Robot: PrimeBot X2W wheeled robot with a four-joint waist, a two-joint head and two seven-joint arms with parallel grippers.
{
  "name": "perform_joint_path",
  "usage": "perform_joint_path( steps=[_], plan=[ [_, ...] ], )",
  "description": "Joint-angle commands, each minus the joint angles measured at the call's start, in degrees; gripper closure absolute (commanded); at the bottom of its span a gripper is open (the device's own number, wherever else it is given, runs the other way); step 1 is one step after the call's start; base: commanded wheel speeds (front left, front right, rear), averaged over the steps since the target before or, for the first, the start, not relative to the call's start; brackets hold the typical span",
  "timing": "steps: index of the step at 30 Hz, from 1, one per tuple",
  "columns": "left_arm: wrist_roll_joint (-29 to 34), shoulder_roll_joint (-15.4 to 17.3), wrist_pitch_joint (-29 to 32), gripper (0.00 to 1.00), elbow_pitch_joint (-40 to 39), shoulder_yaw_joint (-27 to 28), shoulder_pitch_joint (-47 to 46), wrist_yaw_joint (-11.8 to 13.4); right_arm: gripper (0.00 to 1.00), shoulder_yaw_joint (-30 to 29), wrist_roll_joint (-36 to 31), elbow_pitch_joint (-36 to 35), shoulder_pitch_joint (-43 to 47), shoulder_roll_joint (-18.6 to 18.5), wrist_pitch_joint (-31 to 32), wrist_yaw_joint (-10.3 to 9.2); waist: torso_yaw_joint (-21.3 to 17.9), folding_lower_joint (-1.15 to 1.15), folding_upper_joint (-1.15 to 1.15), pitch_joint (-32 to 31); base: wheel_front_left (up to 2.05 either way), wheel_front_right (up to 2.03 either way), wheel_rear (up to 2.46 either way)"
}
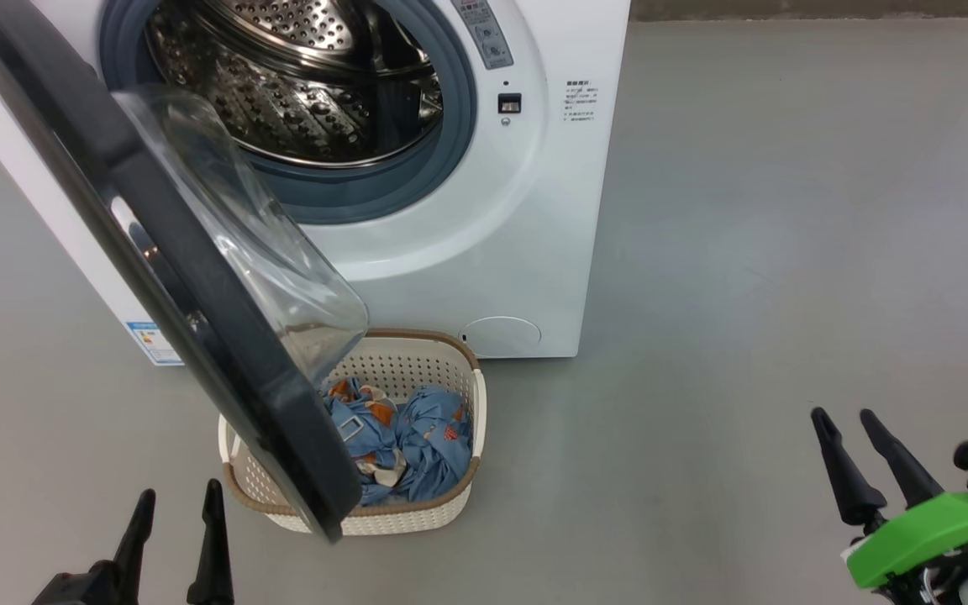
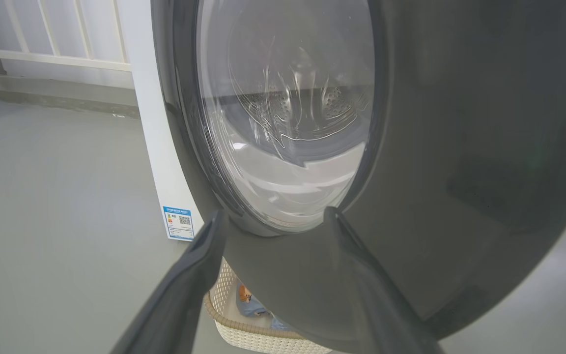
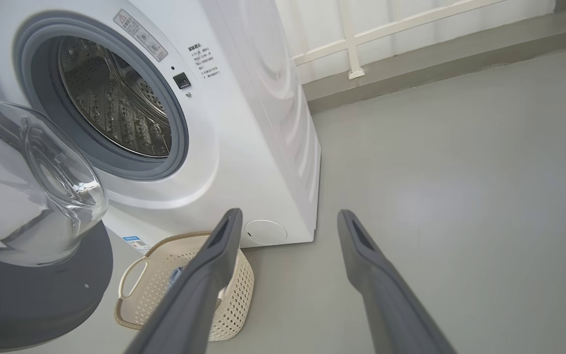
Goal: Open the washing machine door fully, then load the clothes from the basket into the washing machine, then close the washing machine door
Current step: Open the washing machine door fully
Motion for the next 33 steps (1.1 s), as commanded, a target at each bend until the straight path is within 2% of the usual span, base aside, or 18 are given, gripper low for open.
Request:
perform_joint_path(
  steps=[1, 5, 9, 29, 30, 32, 33],
  plan=[
    [0.4, 0.6, -0.4, 0.00, -1.6, 2.1, -1.0, -0.2, 0.00, -0.3, -2.0, -1.6, 1.2, -0.6, -0.8, 0.08, 0.1, 0.00, 0.00, 0.0, 0.00, 0.00, 0.00],
    [0.5, 0.5, -0.4, 0.00, -1.5, 2.1, -1.1, -0.2, 0.00, -6.1, -7.0, -3.5, 3.9, 2.9, -0.8, 0.08, 0.4, 0.00, 0.00, -0.1, 0.00, 0.00, 0.00],
    [0.5, 0.5, -0.4, 0.00, -1.5, 2.1, -1.1, -0.2, 0.00, -8.9, -9.3, -4.7, 6.1, 4.7, -0.8, 0.08, 0.6, 0.00, 0.00, -0.2, 0.00, 0.00, 0.00],
    [0.5, 0.4, -0.4, 0.00, -1.5, 2.4, -2.0, -0.2, 0.00, -10.8, -13.3, -4.3, 8.7, 6.4, -0.8, 0.08, 0.7, 0.00, 0.00, 0.4, 0.00, 0.00, 0.00],
    [0.3, 0.4, -0.4, 0.50, -1.7, 2.8, -2.3, -0.2, 0.00, -10.8, -13.3, -4.4, 8.8, 6.4, -0.8, 0.08, 0.7, 0.00, 0.00, 0.5, 0.00, 0.00, 0.00],
    [-0.2, 0.4, -0.4, 0.89, -2.2, 3.5, -3.0, -0.2, 0.00, -10.7, -13.5, -4.3, 8.8, 6.3, -0.8, 0.08, 0.9, 0.00, 0.00, 0.5, 0.00, 0.00, 0.00],
    [-0.3, 0.3, -0.4, 1.00, -2.5, 3.7, -3.3, -0.2, 0.00, -10.7, -13.5, -4.2, 8.9, 6.3, -0.8, 0.08, 1.1, 0.00, 0.00, 0.4, 0.00, 0.00, 0.00]
  ],
)
